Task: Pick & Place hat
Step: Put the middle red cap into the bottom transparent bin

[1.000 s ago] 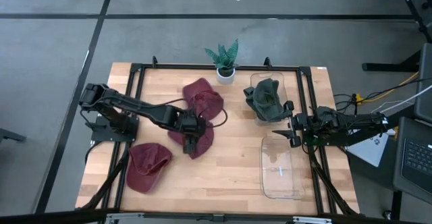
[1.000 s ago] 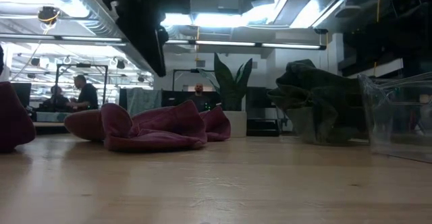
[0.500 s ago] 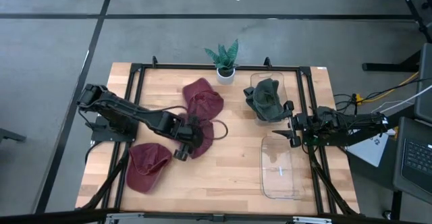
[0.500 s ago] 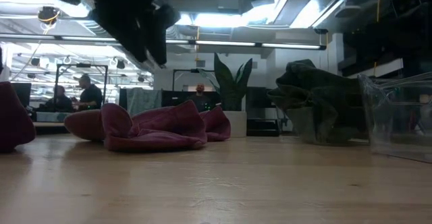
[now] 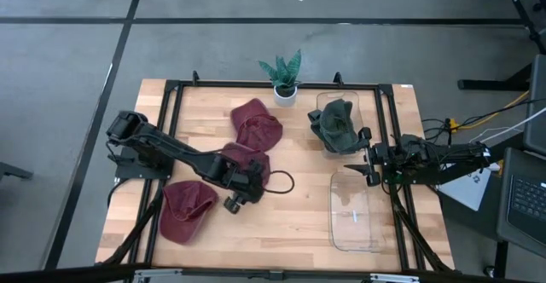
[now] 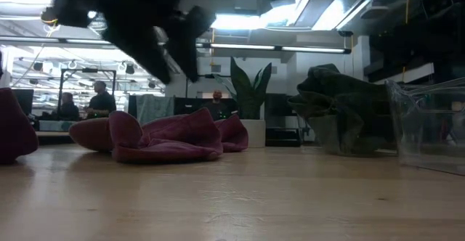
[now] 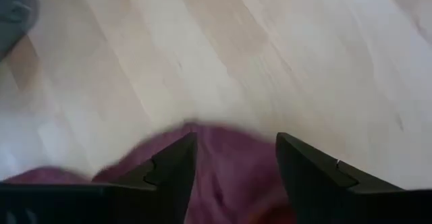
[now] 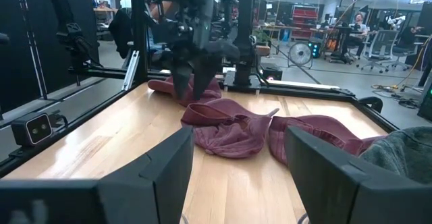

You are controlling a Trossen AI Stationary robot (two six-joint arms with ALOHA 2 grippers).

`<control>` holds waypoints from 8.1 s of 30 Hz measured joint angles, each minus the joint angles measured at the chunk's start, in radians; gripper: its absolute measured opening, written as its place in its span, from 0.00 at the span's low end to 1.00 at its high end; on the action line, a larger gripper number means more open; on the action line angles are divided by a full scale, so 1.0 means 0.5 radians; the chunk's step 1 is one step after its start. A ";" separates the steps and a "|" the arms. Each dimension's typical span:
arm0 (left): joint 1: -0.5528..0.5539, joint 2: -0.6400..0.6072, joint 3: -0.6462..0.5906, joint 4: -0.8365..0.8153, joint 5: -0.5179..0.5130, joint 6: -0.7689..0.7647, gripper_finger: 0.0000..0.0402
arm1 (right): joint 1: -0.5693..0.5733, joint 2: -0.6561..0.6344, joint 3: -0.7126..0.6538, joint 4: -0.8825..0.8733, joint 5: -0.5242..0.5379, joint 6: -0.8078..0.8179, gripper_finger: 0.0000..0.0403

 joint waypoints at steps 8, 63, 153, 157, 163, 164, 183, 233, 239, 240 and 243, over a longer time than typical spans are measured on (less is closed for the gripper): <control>0.084 0.300 0.157 0.108 -0.049 -0.704 0.49 | 0.000 0.000 -0.001 0.001 0.000 0.000 0.57; -0.057 0.160 0.215 -0.116 0.402 -1.356 0.48 | 0.001 0.000 -0.001 0.001 0.000 0.000 0.57; 0.018 -0.541 0.202 0.104 -0.161 -1.037 0.01 | 0.001 0.000 -0.001 0.001 0.000 0.000 0.57; 0.087 -0.431 0.360 0.197 -0.159 -0.890 0.01 | 0.000 0.000 -0.001 0.001 0.000 0.000 0.57; 0.145 -0.201 0.636 0.331 -0.118 -0.670 0.01 | 0.000 0.000 -0.001 0.000 0.000 0.000 0.57; 0.147 -0.158 0.688 0.344 -0.107 -0.641 0.01 | 0.000 0.000 -0.001 0.000 -0.001 0.000 0.57; 0.165 0.689 1.315 0.750 0.122 -0.364 0.01 | 0.000 0.000 -0.001 0.000 -0.001 0.000 0.57; 0.171 1.321 1.317 1.097 0.387 -1.188 0.14 | 0.000 0.000 -0.001 0.000 -0.001 0.000 0.57; 0.173 1.321 1.317 1.119 0.528 -1.268 0.29 | 0.000 0.000 -0.001 0.001 -0.001 0.000 0.57; 0.174 1.321 1.317 1.118 0.536 -1.291 0.32 | 0.000 0.000 -0.001 0.001 -0.001 0.000 0.57; 0.186 1.321 1.317 1.118 0.543 -1.330 0.41 | 0.001 0.000 -0.001 0.000 -0.001 0.000 0.57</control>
